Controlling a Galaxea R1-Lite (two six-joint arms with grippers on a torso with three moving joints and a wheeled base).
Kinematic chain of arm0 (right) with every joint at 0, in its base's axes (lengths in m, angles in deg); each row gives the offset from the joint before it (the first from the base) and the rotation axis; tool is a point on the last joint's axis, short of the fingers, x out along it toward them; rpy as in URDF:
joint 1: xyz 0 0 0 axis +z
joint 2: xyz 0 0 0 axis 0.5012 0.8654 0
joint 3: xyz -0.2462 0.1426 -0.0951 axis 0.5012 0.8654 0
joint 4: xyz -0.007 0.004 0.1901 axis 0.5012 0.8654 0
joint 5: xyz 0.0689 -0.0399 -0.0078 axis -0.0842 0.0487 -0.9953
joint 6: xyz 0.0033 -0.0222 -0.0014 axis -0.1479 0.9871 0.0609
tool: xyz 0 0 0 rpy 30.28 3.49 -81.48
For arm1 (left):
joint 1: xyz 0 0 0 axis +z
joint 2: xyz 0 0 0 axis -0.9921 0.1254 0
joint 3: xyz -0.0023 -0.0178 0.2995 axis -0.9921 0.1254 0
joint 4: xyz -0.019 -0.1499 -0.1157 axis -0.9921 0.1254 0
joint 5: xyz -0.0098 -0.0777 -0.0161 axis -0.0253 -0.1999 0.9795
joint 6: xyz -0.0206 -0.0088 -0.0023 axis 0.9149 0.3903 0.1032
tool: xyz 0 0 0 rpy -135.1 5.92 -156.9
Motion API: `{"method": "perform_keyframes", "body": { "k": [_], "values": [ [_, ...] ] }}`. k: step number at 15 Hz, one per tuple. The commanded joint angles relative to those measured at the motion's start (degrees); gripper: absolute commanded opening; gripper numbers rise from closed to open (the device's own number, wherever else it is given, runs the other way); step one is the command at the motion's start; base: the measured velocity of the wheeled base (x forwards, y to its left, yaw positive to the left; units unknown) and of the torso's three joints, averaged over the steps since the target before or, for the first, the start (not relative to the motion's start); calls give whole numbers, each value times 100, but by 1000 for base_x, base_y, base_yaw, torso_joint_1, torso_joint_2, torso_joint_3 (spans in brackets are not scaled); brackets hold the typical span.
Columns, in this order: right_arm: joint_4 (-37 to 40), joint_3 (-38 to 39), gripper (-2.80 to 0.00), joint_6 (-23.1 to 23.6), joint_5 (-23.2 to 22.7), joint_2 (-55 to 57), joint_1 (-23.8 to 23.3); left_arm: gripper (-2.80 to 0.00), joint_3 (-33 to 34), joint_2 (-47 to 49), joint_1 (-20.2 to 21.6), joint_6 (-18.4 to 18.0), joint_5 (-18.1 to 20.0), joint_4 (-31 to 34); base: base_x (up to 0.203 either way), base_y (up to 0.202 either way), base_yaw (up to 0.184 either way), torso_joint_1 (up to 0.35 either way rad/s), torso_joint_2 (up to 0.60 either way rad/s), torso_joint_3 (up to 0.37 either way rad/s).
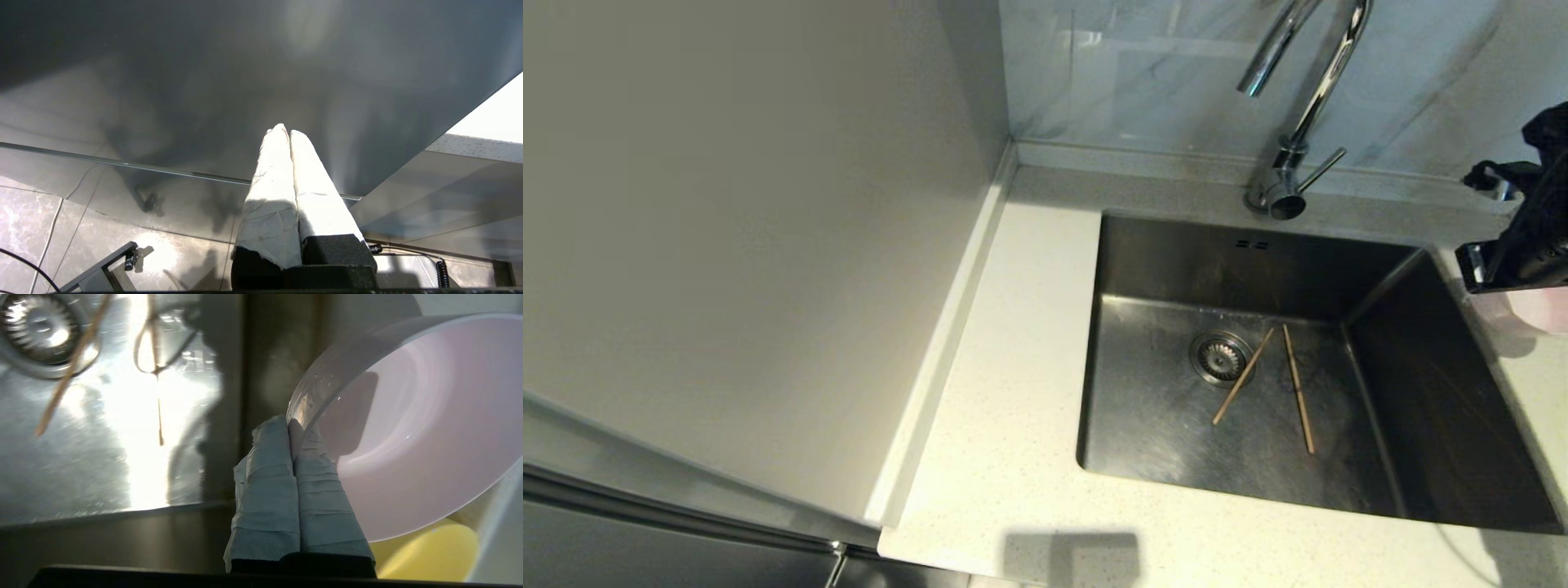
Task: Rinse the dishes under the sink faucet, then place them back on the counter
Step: Put a bowl into the sink
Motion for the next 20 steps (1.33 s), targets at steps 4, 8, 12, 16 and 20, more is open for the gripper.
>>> {"method": "perform_keyframes", "body": {
  "k": [4, 8, 12, 16, 20],
  "values": [
    [22, 501, -280, -368, 511, -129, 1449, -280, 0, -18, 2, 2, -2, -3, 0, 0, 0, 0, 0, 0],
    [-3, 861, -280, -1115, 1158, 232, 2520, -280, 0, -18, 2, 2, -2, -3, 0, 0, 0, 0, 0, 0],
    [-283, 1005, -280, -1560, 1546, 925, 3128, -280, 0, -18, 2, 2, -2, -3, 0, 0, 0, 0, 0, 0],
    [-547, 192, -280, -1921, 1838, 1796, 3336, -280, 0, -18, 2, 2, -2, -3, 0, 0, 0, 0, 0, 0],
    [-1264, -299, -280, -2392, 1861, 2687, 3473, -280, 0, -18, 2, 2, -2, -3, 0, 0, 0, 0, 0, 0]
  ]
}}
